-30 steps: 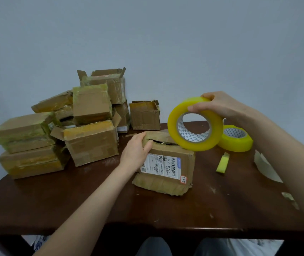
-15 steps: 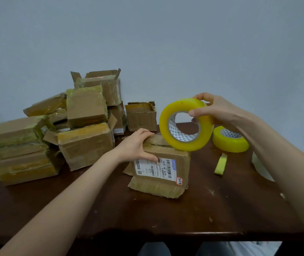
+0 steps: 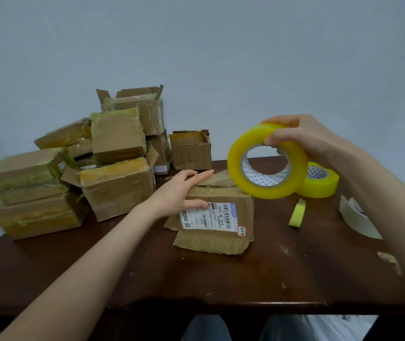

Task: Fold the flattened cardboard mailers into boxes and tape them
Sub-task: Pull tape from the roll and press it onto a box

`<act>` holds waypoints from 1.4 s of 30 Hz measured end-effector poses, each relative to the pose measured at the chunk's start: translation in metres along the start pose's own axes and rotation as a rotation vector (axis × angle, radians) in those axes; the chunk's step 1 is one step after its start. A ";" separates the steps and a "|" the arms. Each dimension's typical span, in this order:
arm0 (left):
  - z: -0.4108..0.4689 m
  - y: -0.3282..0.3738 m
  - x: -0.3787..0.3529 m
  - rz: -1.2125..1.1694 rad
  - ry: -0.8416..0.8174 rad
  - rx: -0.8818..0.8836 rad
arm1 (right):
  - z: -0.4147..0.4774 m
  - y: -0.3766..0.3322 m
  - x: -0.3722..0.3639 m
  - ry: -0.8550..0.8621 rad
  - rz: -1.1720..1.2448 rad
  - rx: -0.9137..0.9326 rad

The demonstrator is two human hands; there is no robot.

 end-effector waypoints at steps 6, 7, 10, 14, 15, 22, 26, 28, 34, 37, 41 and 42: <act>-0.006 0.004 0.002 0.131 -0.036 -0.023 | -0.002 0.004 0.008 -0.045 -0.117 -0.039; -0.008 0.004 0.002 0.146 -0.036 -0.023 | -0.001 0.002 0.009 -0.054 -0.122 -0.043; -0.011 0.006 0.001 0.174 -0.034 -0.014 | 0.006 -0.003 0.008 -0.075 -0.180 -0.038; -0.013 0.002 0.000 0.233 -0.011 0.004 | 0.007 -0.004 0.014 -0.089 -0.228 -0.044; -0.013 0.001 0.001 0.241 -0.008 0.019 | 0.006 -0.003 0.020 -0.087 -0.256 -0.052; -0.008 0.006 -0.004 0.332 -0.027 -0.017 | -0.003 0.035 0.028 -0.108 -0.309 -0.162; -0.010 0.009 -0.003 0.323 -0.007 0.018 | -0.001 0.057 0.014 -0.129 -0.329 -0.187; -0.014 0.014 -0.005 0.207 0.029 0.101 | -0.001 0.064 0.012 -0.122 -0.309 -0.187; -0.008 0.031 -0.014 -0.303 0.341 0.406 | -0.005 0.071 0.004 -0.130 -0.225 -0.180; -0.010 0.007 -0.004 -0.405 0.298 0.333 | -0.009 0.073 -0.002 -0.176 -0.123 -0.193; -0.003 -0.003 0.003 -0.127 0.162 0.396 | -0.009 0.082 -0.015 -0.125 -0.068 -0.194; 0.001 0.006 0.003 0.023 0.156 0.391 | -0.007 0.085 -0.017 -0.110 -0.066 -0.199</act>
Point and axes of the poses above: each hand's wrist, its own z-axis towards the middle knuckle, its own x-axis out of the back of the hand, y = z × x, the point moved 1 cm from there along z, towards the middle knuckle, and after that the axes turned 1 degree about -y, right-handed, at the moved point
